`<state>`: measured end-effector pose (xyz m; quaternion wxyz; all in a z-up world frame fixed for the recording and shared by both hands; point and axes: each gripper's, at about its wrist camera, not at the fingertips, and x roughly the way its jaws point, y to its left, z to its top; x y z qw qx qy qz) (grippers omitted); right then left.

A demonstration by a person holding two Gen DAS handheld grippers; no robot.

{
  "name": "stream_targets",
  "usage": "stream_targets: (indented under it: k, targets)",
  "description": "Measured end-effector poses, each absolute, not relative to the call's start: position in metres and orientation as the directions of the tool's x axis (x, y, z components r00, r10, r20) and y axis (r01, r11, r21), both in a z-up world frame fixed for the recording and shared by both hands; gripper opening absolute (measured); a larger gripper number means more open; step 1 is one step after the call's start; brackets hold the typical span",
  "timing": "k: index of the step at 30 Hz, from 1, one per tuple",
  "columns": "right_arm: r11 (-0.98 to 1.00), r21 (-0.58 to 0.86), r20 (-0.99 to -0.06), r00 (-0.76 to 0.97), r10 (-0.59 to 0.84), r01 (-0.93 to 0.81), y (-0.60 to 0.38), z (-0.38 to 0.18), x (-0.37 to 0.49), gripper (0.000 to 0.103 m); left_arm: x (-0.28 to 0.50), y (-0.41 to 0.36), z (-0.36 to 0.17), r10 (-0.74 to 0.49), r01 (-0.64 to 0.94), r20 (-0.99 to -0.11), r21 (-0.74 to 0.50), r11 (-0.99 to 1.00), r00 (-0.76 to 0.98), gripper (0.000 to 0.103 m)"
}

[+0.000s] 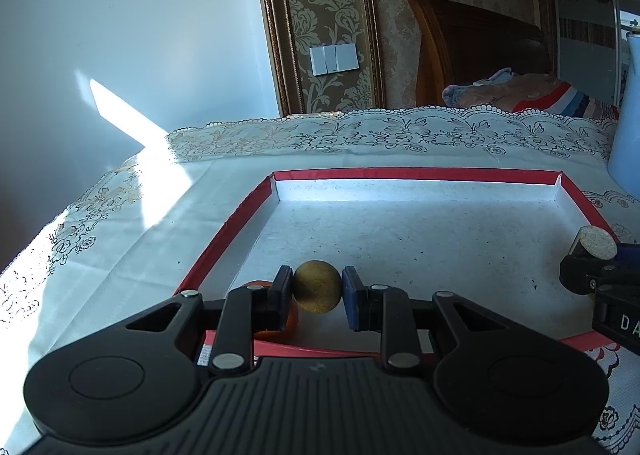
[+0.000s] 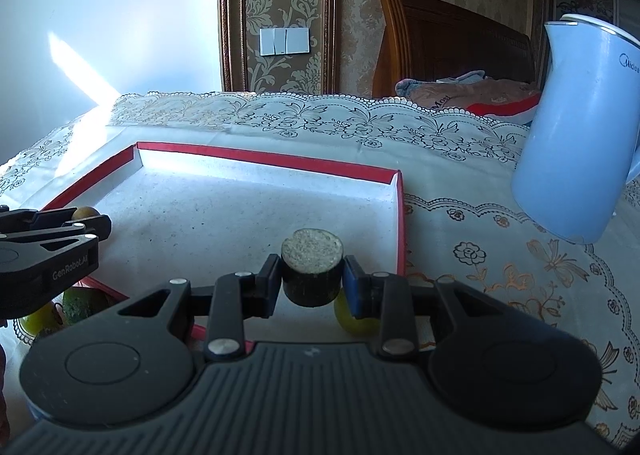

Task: Organize fruits
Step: 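Lower the brown fruit and cut piece into the tray and open both grippers, then move both open grippers back to the fruit beside the tray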

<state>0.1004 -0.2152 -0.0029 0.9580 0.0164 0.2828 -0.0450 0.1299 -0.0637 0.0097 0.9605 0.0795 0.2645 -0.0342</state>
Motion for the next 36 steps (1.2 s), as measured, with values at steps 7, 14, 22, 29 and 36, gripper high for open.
stream_targets:
  k: [7,14,22,29,36]
  targets:
    - [0.996,-0.001,-0.542,0.837,-0.077,0.091,-0.215,-0.004,0.101,0.031,0.130,-0.064,0.009,-0.025,0.110,-0.512,0.137,0.984,0.859,0.026]
    - [0.996,-0.015,-0.538,0.839,-0.084,0.090,-0.213,-0.004,0.101,0.031,0.129,-0.064,0.011,-0.031,0.111,-0.516,0.125,0.986,0.856,0.026]
    - [0.995,0.014,-0.486,0.870,-0.083,0.102,-0.217,0.003,0.092,0.069,0.127,-0.059,0.016,-0.064,0.128,-0.514,0.091,0.988,0.855,0.030]
    - [0.988,0.112,-0.426,0.903,-0.052,0.110,-0.235,0.017,0.075,0.069,0.121,-0.055,0.019,-0.073,0.133,-0.480,0.092,0.987,0.874,0.093]
    - [0.994,0.104,-0.401,0.913,0.078,-0.039,-0.224,0.017,0.041,0.069,0.101,-0.019,0.035,-0.146,0.163,-0.430,0.001,0.987,0.891,0.093]
